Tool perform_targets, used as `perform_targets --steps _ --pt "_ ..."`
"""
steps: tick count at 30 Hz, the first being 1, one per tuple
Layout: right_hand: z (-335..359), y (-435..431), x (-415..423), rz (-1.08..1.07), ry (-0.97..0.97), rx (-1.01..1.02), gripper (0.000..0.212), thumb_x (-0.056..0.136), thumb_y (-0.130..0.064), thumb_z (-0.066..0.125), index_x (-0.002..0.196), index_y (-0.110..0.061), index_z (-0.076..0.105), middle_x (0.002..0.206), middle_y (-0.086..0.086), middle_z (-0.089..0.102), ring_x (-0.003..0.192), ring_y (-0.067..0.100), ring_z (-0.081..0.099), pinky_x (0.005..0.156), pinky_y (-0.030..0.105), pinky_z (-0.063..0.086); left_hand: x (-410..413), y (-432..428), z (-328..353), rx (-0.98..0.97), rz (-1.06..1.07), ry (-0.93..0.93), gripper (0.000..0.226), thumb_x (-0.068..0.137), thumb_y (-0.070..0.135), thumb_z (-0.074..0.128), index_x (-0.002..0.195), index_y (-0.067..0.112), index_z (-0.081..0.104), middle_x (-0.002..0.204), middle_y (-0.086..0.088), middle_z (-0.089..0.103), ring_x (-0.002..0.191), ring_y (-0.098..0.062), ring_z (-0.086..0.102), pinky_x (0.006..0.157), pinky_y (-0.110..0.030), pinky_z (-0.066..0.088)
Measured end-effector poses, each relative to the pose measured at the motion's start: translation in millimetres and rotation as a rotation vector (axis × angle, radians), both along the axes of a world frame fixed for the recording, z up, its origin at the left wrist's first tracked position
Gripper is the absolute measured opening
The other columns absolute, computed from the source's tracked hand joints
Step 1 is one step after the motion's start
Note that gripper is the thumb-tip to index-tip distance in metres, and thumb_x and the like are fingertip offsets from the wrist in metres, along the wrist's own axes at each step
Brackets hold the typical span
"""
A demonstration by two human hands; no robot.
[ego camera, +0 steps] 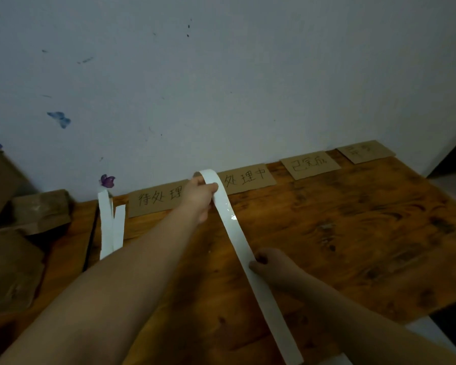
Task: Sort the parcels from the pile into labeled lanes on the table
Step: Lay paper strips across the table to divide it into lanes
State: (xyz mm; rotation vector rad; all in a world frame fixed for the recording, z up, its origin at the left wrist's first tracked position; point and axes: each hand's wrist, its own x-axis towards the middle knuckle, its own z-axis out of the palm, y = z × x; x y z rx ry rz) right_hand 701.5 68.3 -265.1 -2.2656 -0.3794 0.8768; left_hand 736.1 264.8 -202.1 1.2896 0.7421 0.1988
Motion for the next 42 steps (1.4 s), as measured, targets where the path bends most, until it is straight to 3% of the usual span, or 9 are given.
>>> perform_targets --steps 7,12,15,19,23,28,33,39,42 --pt "-37.9 31.8 21.7 -0.067 0.091 -0.044 0.039 0.099 -0.023 0.049 0.138 -0.015 0.045 0.137 0.004 0.050 0.122 0.021 0.053 0.098 0.035 0.048 49.9 31.0 -52.8 0.194 -0.120 0.120 0.039 0.091 0.001 0.054 0.129 0.005 0.047 0.123 -0.012 0.057 0.101 -0.025 0.058 0.081 -0.035 0.052" --pt "-68.9 41.7 25.7 -0.039 0.128 -0.103 0.042 0.099 -0.023 0.049 0.141 -0.017 0.042 0.139 0.002 0.049 0.123 0.019 0.052 0.098 0.033 0.047 55.4 42.2 -115.1 0.345 -0.230 0.292 0.061 0.087 0.003 0.061 0.140 0.009 0.034 0.136 -0.014 0.049 0.121 -0.031 0.050 0.088 -0.035 0.046" --pt "-85.2 43.1 23.5 -0.004 0.110 -0.149 0.048 0.098 -0.024 0.051 0.144 -0.021 0.036 0.139 0.002 0.049 0.121 0.018 0.053 0.096 0.030 0.047 43.6 42.0 -142.1 0.683 -0.495 0.416 0.087 0.086 0.015 0.067 0.150 0.015 0.009 0.150 -0.013 0.028 0.134 -0.033 0.034 0.096 -0.035 0.042" --pt "-96.9 40.8 15.9 0.189 -0.054 -0.262 0.054 0.100 -0.025 0.047 0.148 -0.030 0.024 0.140 0.001 0.046 0.118 0.017 0.052 0.096 0.030 0.047 27.0 44.9 -168.2 1.158 -1.005 0.542 0.079 0.091 0.048 0.051 0.152 0.024 0.007 0.159 -0.004 -0.007 0.146 -0.032 -0.006 0.116 -0.051 0.011" --pt "-102.1 40.6 10.9 0.465 -0.310 -0.424 0.049 0.102 -0.035 0.038 0.148 -0.026 0.025 0.148 0.008 0.028 0.131 0.026 0.033 0.107 0.039 0.035 34.4 50.3 -172.8 1.192 -1.010 0.555 0.077 0.092 0.049 0.048 0.151 0.026 0.004 0.159 -0.004 -0.009 0.145 -0.031 -0.012 0.116 -0.053 0.005" --pt "-97.4 46.0 10.1 0.503 -0.386 -0.464 0.049 0.100 -0.037 0.040 0.146 -0.024 0.028 0.147 0.009 0.029 0.132 0.028 0.031 0.107 0.040 0.033 20.9 60.1 -155.7 1.110 -0.860 0.593 0.079 0.090 0.055 0.047 0.151 0.030 0.004 0.159 -0.003 -0.008 0.145 -0.029 -0.011 0.115 -0.053 0.004" --pt "-67.3 74.7 0.2 0.569 -0.502 -0.321 0.039 0.099 -0.032 0.039 0.134 -0.015 0.041 0.137 0.011 0.041 0.123 0.028 0.040 0.101 0.041 0.038 -55.5 87.0 -128.4 1.027 -0.633 0.693 0.075 0.091 0.054 0.046 0.151 0.028 0.010 0.160 -0.004 -0.002 0.146 -0.029 -0.004 0.118 -0.047 0.008" --pt "-60.8 127.1 -63.7 0.739 -0.360 -0.205 0.046 0.098 -0.037 0.044 0.135 -0.009 0.043 0.136 0.013 0.043 0.125 0.031 0.040 0.103 0.041 0.038 -192.3 109.4 -118.4 0.850 -0.389 0.795 0.076 0.091 0.049 0.052 0.151 0.021 0.014 0.159 -0.007 0.005 0.146 -0.030 0.006 0.117 -0.042 0.016" --pt "-68.9 145.1 -104.3 0.736 -0.292 -0.232 0.044 0.096 -0.038 0.048 0.125 -0.005 0.051 0.130 0.017 0.051 0.120 0.032 0.048 0.097 0.038 0.042 -244.4 115.5 -125.1 0.738 -0.308 0.824 0.076 0.088 0.047 0.058 0.149 0.016 0.025 0.155 -0.009 0.022 0.139 -0.030 0.029 0.112 -0.042 0.030"
